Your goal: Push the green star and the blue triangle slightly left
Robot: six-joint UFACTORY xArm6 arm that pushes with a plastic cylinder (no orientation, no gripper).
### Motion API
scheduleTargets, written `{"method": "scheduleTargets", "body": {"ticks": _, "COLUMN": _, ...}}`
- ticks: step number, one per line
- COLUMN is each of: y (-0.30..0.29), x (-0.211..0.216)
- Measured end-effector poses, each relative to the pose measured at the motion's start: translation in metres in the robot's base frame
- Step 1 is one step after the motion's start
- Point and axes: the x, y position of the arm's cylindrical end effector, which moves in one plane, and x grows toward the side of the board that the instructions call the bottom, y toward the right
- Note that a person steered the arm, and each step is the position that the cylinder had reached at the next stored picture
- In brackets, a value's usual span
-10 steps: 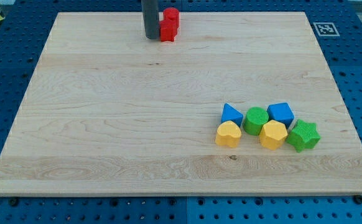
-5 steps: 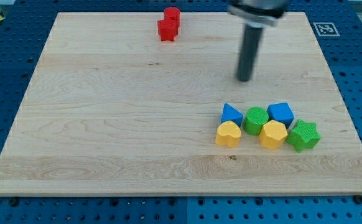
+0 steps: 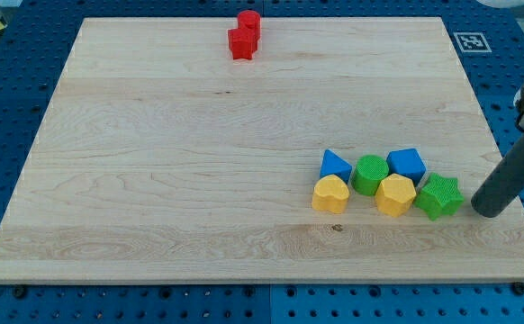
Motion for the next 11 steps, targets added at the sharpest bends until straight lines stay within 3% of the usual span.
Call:
{"method": "scheduleTargets", "body": {"ticks": 4, "y": -0.063, "x": -0.036}}
{"method": "scheduleTargets", "body": {"ticks": 5, "y": -0.062, "x": -0.013}}
{"method": "scheduleTargets", "body": {"ticks": 7, "y": -0.073, "x": -0.010}}
{"method": "scheduleTargets", "body": {"ticks": 11, "y": -0.176, "x": -0.051}}
